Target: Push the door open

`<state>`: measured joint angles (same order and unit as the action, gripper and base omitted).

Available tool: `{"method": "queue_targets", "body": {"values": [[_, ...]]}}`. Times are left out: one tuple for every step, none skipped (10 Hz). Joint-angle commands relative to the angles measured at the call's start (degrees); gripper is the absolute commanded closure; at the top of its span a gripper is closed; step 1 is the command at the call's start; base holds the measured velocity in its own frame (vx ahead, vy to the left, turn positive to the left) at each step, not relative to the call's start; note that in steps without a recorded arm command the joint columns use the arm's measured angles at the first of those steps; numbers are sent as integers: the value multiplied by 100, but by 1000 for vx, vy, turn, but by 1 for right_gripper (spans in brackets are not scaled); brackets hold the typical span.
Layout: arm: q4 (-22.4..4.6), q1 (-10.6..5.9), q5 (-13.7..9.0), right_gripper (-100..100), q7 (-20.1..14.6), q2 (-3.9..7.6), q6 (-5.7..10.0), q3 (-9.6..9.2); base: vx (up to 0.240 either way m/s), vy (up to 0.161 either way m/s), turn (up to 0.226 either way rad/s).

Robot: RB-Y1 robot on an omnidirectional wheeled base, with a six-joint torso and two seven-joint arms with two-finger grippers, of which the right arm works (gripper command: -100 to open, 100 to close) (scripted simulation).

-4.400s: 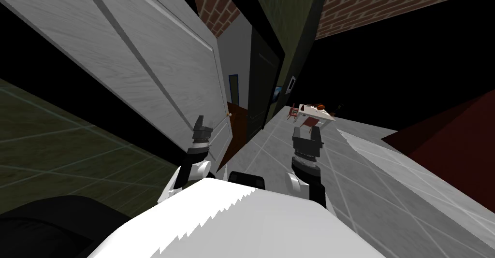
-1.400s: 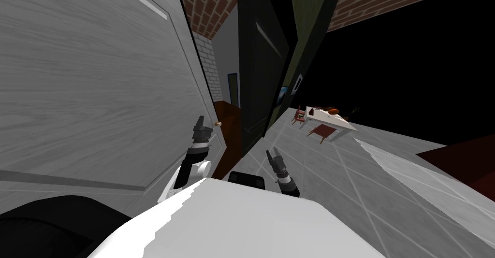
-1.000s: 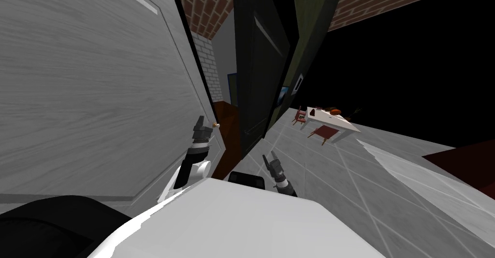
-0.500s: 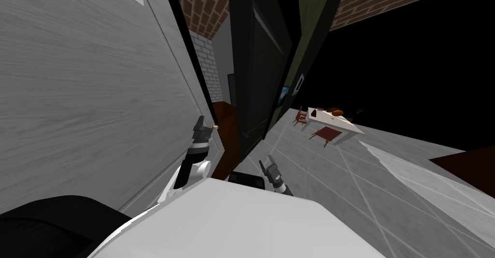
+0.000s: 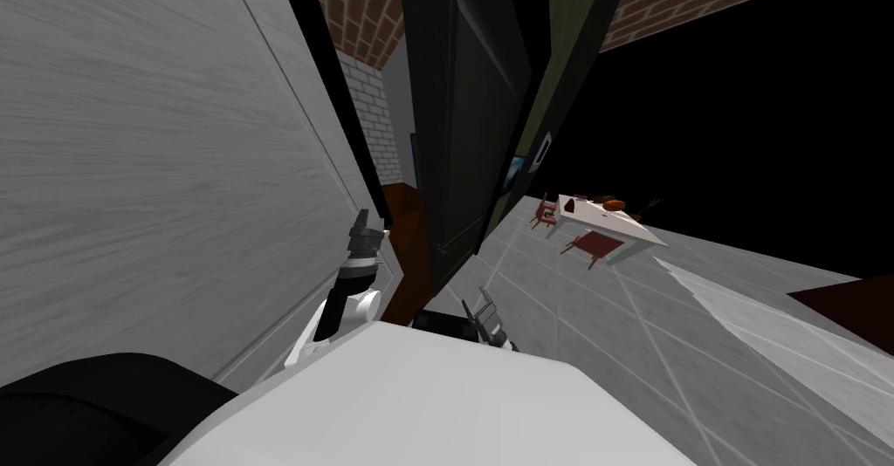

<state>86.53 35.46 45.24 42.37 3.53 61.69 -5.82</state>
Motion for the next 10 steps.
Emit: {"method": "queue_targets", "body": {"values": [[-115,76,157,-100,184,-30,106,-31,97,-37,9],[-204,91,247,-100,280,-39,163,-38,97,-27,14],[-291,107,334,-100,374,-50,219,-44,91,-16,7],[-371,121,415,-100,461,-63,271,-50,95,-18,8],[-452,135,496,-100,548,-76,322,-56,103,-21,9],[-533,149,577,-100,635,-89,374,-62,97,-29,5],[-613,164,658,-100,722,-102,426,-68,94,-16,12],[-694,178,739,-100,809,-115,478,-74,88,-26,6],[-765,190,811,-100,885,-129,524,-80,108,-26,10],[-835,203,880,-100,960,-144,568,-85,109,-23,5]]}}
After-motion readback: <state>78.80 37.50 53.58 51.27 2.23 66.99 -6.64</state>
